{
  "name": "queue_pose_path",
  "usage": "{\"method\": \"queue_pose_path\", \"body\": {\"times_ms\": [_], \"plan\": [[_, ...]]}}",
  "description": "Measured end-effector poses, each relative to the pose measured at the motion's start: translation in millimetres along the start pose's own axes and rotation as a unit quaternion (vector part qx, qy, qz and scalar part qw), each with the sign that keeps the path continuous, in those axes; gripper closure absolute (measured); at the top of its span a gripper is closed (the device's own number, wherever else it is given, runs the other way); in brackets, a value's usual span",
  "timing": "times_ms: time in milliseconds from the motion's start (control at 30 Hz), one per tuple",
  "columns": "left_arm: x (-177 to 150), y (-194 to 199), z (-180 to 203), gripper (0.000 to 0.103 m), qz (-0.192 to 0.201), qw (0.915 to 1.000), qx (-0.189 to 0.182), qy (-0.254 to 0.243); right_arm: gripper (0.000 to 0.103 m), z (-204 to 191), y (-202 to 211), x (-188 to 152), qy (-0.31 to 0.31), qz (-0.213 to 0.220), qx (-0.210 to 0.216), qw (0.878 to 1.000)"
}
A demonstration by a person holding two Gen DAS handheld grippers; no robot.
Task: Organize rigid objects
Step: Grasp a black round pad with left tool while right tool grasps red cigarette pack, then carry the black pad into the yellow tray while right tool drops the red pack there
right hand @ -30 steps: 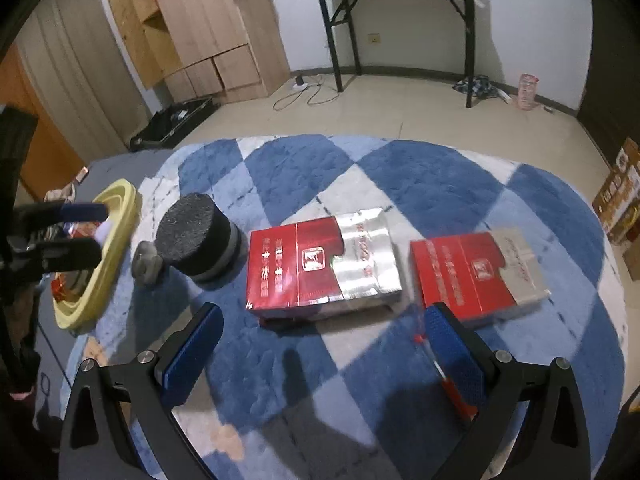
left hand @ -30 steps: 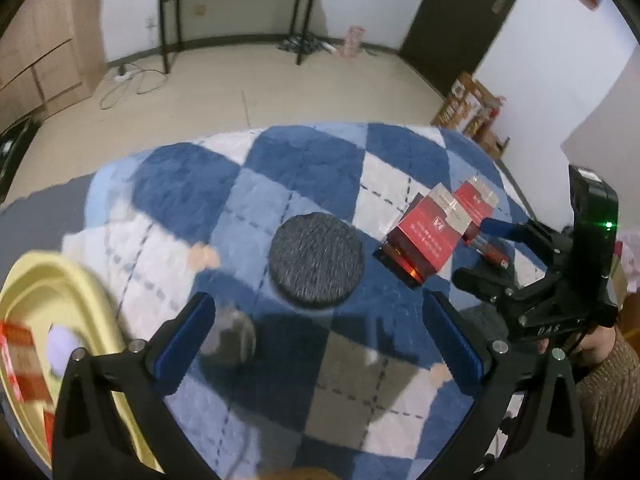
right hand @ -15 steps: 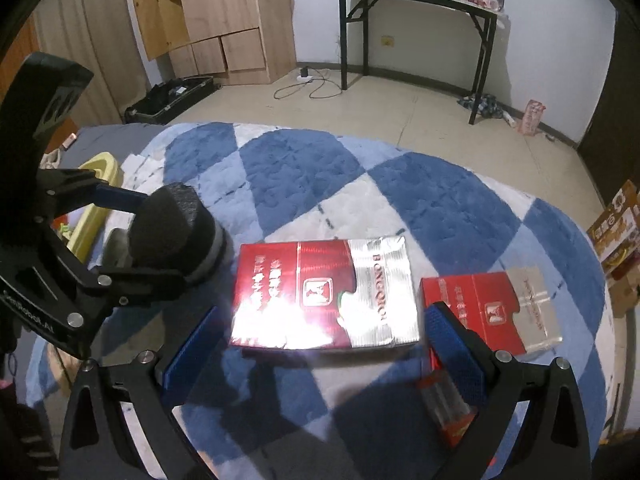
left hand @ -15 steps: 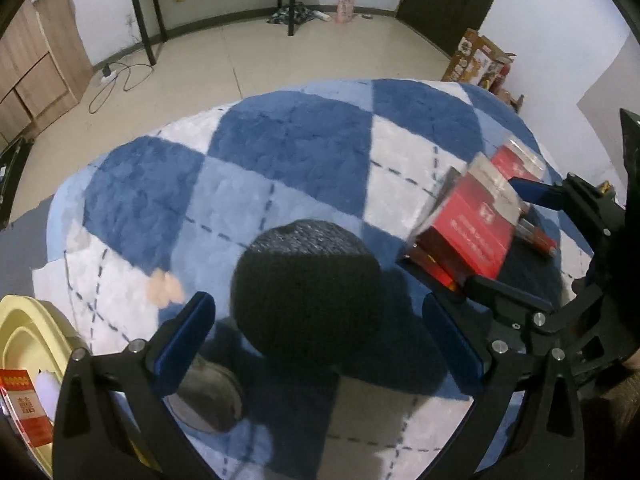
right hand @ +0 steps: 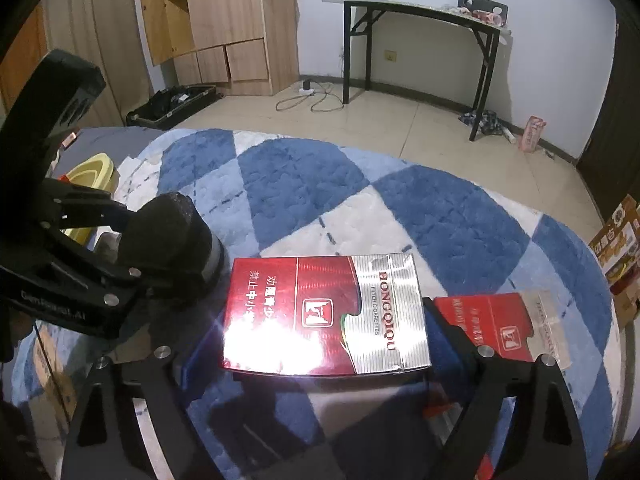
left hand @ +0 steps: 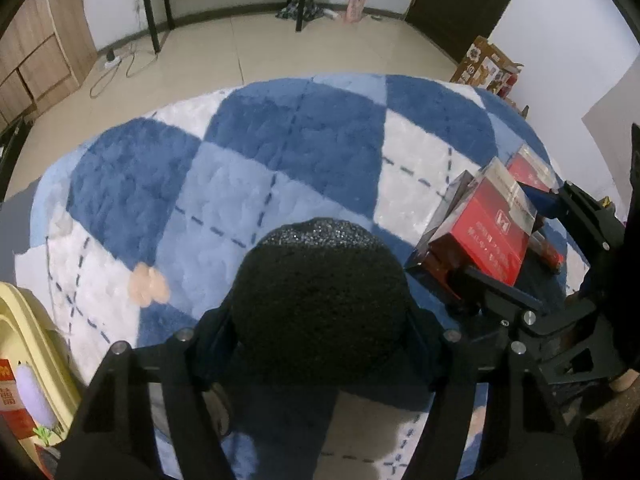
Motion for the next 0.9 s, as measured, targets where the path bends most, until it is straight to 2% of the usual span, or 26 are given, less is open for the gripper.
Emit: {"method": "queue_pose_path", "body": {"times_ms": [133, 233, 367, 500, 567, 633, 700, 733, 833, 900], "plan": [[3, 10, 3, 0.033, 0.011, 0.9998, -0.014, -0.002, 0.014, 3, 5, -3, -0.003, 0.011, -0.009, 1.000], [8, 31, 3, 0.033, 0.023, 0.9992, -0.032, 0.009, 0.014, 7, 17, -5, -0.016, 0.018, -0.008, 1.000], [17, 78, -2, 0.033, 0.051, 0.9970, -0.051, 0.025, 0.014, 17, 40, -3, -0.031, 0.034, -0.018, 0.999], [19, 135, -20, 0.033, 0.084, 0.9946, -0.049, 0.035, 0.014, 18, 67, 0, -0.053, 0.055, -0.010, 0.997], [17, 168, -37, 0.033, 0.107, 0.9922, -0.046, 0.043, 0.014, 10, 85, 13, -0.045, 0.074, -0.009, 0.996], [13, 198, -64, 0.033, 0.126, 0.9900, -0.036, 0.053, 0.014, -14, 105, 35, -0.018, 0.093, 0.000, 0.995], [8, 226, -106, 0.033, 0.142, 0.9871, -0.009, 0.073, 0.014, -51, 117, 61, 0.013, 0.106, 0.025, 0.994], [2, 238, -134, 0.033, 0.145, 0.9857, 0.016, 0.084, 0.014, -73, 121, 73, 0.031, 0.110, 0.037, 0.993], [-20, 258, -201, 0.033, 0.141, 0.9801, 0.077, 0.117, 0.014, -134, 119, 101, 0.071, 0.113, 0.079, 0.988], [-39, 262, -240, 0.033, 0.131, 0.9764, 0.096, 0.142, 0.014, -178, 105, 117, 0.097, 0.103, 0.105, 0.984]]}}
Point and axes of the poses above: each gripper's, at about its wrist camera, not at the fingertips, and y roughly against the way its jaws point, z to its right, x to its top, the point moved 8 cm from there along -y, roughly the way its jaws point, and after that the axes turned 13 degrees about y, right-handed, at the moved point
